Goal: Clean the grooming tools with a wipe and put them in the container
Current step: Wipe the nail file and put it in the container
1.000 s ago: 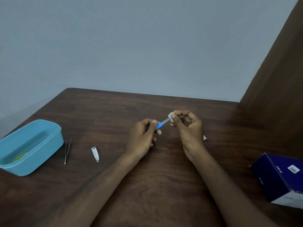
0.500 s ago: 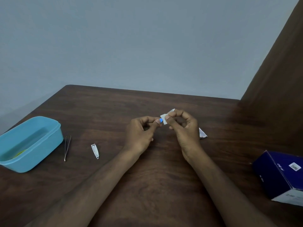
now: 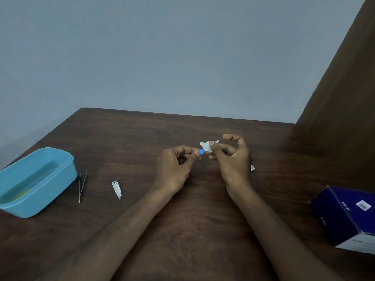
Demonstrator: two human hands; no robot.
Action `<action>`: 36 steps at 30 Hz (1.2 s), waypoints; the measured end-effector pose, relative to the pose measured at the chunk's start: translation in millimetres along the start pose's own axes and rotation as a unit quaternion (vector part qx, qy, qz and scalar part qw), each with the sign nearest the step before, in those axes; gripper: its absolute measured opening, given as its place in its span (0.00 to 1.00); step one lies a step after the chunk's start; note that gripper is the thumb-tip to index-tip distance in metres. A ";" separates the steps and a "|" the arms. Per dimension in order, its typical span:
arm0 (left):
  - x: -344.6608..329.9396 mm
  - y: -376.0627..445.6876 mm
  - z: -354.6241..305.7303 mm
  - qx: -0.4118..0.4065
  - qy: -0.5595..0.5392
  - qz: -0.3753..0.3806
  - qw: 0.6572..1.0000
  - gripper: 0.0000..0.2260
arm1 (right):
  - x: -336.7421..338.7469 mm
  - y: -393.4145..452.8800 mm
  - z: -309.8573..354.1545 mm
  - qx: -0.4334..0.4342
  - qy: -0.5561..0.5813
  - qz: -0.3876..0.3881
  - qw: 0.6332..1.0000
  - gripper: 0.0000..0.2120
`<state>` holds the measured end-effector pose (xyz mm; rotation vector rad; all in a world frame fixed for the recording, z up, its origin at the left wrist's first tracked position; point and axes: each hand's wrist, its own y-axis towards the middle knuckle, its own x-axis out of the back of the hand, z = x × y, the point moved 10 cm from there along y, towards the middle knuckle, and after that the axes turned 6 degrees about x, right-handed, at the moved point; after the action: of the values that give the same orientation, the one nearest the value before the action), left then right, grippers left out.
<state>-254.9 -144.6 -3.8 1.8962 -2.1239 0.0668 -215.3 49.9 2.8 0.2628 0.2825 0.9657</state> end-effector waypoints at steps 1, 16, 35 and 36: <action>0.0 -0.1 -0.2 0.001 0.002 -0.001 1.000 0.04 | 0.9 0.2 -0.6 -0.005 0.002 -0.001 1.000 0.16; 7.5 -1.1 -1.9 -0.008 0.018 -0.046 0.999 0.04 | -18.7 -6.2 -16.4 -0.047 0.002 0.090 0.995 0.17; 11.4 2.8 2.2 -0.001 0.006 -0.060 0.998 0.04 | -16.1 -3.8 -29.4 -0.125 0.070 0.094 0.985 0.08; 8.9 2.5 1.1 -0.007 0.017 -0.052 0.998 0.04 | -17.2 -3.5 -28.1 -0.123 0.078 0.095 0.985 0.09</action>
<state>-258.4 -153.1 -2.2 1.9789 -1.9960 0.0599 -231.7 36.3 -22.6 -0.0137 0.2806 1.2002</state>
